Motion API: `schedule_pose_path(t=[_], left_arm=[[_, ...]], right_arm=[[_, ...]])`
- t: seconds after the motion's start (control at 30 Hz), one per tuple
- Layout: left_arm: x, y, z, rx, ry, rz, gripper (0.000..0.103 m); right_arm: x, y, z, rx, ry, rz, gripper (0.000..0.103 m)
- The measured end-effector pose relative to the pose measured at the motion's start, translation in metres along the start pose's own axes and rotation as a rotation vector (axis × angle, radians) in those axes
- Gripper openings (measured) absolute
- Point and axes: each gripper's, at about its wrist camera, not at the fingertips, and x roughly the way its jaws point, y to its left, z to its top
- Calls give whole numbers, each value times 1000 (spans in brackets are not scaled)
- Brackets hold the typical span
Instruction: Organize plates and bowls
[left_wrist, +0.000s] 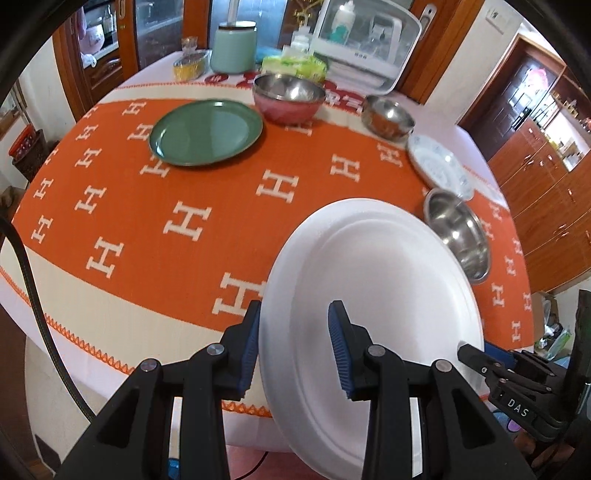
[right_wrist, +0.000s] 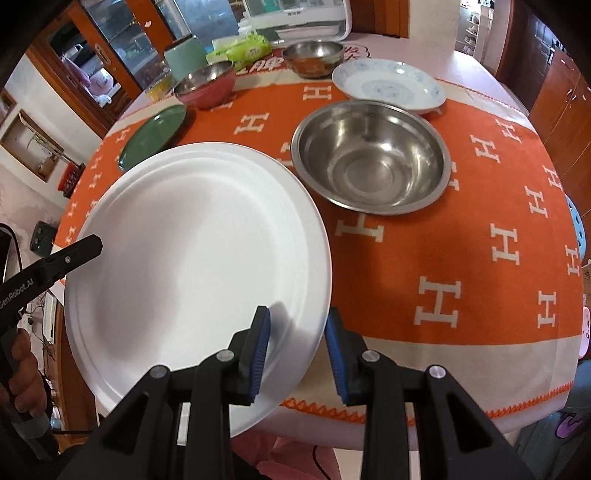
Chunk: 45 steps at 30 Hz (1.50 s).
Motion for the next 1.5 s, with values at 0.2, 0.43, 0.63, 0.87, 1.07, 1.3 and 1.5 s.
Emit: schedule_pose_path(t=[0.2,0.43,0.63,0.87,1.07,1.3,1.5], left_arm=[[25,9,1,-4,54,20,34],[50,17,4,-4,110,41,34],[68,20,6,-4,161,44,34],[78,21,9,8,192,45,34],[86,17,10,24,196,52,40],[80,12,6,48,175,90,54],[61,10,5,48,112,95,62]], right_arm=[[20,6,2,-27,27,-24,32],[41,11,8,-45,73,-40,32],[55,13,11,-46,100,-52,32],[67,16,13,-37,125,-60,33],[72,23,13,-63,115,-69,48],[68,28,11,-78,102,-74,51],[52,19,6,-68,58,-86,51]])
